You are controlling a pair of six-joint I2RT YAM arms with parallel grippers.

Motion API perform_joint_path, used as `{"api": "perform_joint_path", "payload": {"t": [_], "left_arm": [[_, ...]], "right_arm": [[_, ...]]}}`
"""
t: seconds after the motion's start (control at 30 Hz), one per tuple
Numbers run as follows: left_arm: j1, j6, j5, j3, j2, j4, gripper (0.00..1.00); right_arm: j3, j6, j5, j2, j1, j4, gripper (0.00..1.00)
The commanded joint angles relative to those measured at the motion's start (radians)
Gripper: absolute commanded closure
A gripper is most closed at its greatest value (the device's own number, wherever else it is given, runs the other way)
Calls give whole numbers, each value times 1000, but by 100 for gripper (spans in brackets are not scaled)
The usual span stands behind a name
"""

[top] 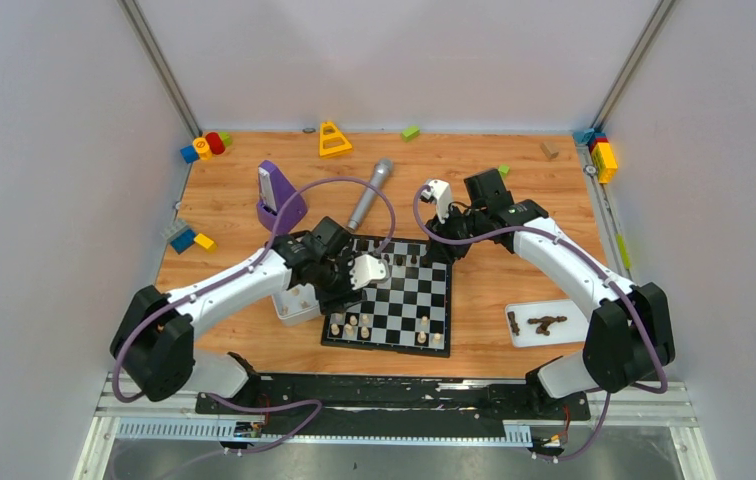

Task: Set up the chess pieces on the board
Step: Adjust the chess piece on the chessboard, then pick up the chess piece from the storage box.

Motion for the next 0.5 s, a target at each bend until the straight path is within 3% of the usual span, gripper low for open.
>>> {"api": "perform_joint_path", "payload": {"t": [0.0,0.27,0.47], "left_arm": [[27,-20,0,39,-109,13,33],[315,21,24,8,-300,-32,35],[407,75,-47,-59,-265,17,35]], "right_arm": [[0,-3,-12,0,3,31,65],[1,-6,-5,0,3,30,66],[2,-6,-5,8,3,29,66]]}}
